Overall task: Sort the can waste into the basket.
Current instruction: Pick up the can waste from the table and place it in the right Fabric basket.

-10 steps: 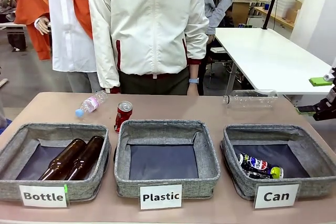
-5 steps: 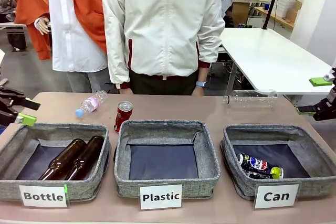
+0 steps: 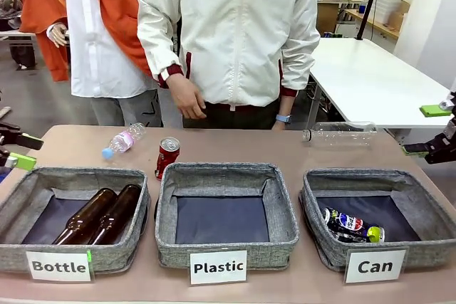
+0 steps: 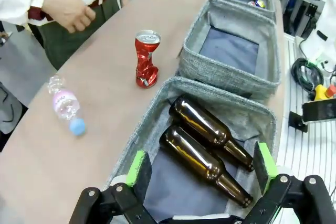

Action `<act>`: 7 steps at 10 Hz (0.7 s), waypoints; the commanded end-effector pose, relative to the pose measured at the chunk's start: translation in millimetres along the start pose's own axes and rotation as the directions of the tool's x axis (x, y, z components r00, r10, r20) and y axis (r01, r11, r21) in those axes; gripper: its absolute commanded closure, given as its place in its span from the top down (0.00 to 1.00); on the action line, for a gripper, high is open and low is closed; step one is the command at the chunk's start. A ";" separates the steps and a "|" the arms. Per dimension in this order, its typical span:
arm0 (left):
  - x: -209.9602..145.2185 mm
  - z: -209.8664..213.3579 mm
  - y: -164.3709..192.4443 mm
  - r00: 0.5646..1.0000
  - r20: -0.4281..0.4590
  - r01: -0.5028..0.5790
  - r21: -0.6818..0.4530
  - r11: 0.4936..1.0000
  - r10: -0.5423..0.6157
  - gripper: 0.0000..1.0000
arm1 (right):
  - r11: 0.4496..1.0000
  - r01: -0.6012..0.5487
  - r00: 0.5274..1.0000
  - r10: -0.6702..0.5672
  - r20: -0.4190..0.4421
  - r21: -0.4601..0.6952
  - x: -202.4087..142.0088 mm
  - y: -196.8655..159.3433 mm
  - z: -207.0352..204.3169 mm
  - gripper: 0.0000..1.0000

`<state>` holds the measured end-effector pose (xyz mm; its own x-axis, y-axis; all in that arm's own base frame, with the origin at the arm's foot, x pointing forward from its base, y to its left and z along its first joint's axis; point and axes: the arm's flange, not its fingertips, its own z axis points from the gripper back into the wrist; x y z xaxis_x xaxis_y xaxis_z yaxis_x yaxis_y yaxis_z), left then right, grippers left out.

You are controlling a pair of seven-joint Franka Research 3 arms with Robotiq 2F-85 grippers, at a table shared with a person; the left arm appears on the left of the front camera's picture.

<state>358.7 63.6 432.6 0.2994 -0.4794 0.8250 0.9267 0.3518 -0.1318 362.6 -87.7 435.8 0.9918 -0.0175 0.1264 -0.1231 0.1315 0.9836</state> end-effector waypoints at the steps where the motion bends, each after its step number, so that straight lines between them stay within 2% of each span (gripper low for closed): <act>1: 14.7 -31.3 27.3 0.995 0.044 0.089 -0.051 0.995 -0.087 1.00 | 1.000 -0.016 1.000 0.016 -0.009 0.003 0.9 1.7 3.8 1.00; 3: 29.9 -72.1 55.1 0.971 0.105 0.213 0.017 0.977 -0.214 1.00 | 1.000 -0.016 1.000 0.016 -0.009 0.003 0.9 1.7 3.8 1.00; 4: 34.9 -79.5 66.8 0.970 0.076 0.230 -0.006 0.973 -0.229 1.00 | 1.000 -0.016 1.000 0.016 -0.009 0.003 0.9 1.7 3.8 1.00; 5: 34.6 -55.0 74.6 0.979 0.098 0.188 -0.079 0.979 -0.180 1.00 | 1.000 -0.016 1.000 0.016 -0.009 0.003 0.9 1.7 3.8 1.00; 7: 12.9 39.1 70.6 0.964 0.177 0.199 0.012 0.980 -0.197 1.00 | 1.000 -0.016 1.000 0.016 -0.009 0.003 0.9 1.7 3.8 1.00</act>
<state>440.0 68.2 436.0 0.1061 -0.4305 0.8964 0.9691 0.2466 0.0037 362.6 -87.7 435.8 0.9918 -0.0174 0.1263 -0.1230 0.1311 0.9837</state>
